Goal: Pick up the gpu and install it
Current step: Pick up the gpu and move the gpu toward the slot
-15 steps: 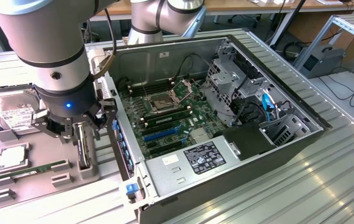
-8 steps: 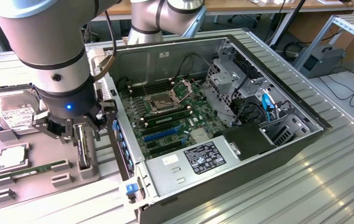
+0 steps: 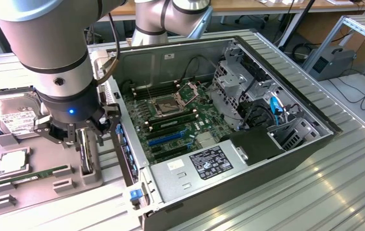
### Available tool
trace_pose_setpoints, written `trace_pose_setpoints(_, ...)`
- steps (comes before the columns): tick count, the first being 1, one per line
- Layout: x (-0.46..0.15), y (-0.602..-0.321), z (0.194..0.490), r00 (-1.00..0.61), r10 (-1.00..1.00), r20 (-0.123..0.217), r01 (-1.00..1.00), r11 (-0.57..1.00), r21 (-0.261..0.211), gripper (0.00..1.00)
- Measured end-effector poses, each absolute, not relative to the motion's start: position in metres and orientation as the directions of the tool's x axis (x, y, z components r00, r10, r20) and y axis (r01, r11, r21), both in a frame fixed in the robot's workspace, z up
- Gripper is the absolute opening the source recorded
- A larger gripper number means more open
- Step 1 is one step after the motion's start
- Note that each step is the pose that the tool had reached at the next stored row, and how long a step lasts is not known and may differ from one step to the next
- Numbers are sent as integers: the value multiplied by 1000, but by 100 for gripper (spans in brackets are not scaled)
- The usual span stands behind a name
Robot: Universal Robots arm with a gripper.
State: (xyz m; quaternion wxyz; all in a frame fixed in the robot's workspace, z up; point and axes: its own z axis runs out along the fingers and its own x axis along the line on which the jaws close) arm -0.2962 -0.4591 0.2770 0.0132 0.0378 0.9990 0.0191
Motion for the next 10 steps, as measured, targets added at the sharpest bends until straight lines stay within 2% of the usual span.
trace_pose_setpoints(10, -296, -459, 274, -997, 76, -25, 75, 996, 39, 48)
